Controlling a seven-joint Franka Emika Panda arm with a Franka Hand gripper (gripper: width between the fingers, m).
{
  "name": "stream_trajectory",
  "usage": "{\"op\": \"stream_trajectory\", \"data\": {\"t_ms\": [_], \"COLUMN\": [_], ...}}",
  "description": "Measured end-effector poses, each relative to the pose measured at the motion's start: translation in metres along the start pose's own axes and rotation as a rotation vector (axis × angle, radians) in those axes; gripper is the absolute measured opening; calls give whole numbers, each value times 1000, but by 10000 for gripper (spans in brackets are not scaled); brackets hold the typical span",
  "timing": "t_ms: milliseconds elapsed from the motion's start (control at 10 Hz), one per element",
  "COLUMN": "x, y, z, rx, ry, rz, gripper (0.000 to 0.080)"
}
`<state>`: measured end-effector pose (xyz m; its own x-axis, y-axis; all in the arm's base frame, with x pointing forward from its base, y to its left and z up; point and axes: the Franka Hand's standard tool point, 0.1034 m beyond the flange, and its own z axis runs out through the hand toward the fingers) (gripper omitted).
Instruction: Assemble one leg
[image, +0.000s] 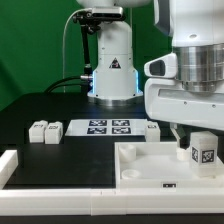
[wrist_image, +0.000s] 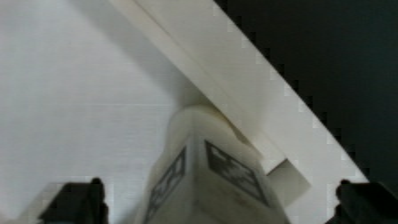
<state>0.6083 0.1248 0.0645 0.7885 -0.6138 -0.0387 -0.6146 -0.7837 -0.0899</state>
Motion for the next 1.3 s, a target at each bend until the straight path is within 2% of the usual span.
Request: {"op": "stream_trajectory", "data": {"t_ms": [300,700,1000,1100,1200,1300], "x": [-1,1,2,2,2,2], "y": [-1,0,1,1,1,1], "z": [0,0,0,0,0,0], "rx": [1,-20,-22,-21,-22,-19], "ry": [3,10,11,11,11,11], "rz": [-291,-705,-731,-696,-701,-666], "gripper": [649,649,649,540,540,368]}}
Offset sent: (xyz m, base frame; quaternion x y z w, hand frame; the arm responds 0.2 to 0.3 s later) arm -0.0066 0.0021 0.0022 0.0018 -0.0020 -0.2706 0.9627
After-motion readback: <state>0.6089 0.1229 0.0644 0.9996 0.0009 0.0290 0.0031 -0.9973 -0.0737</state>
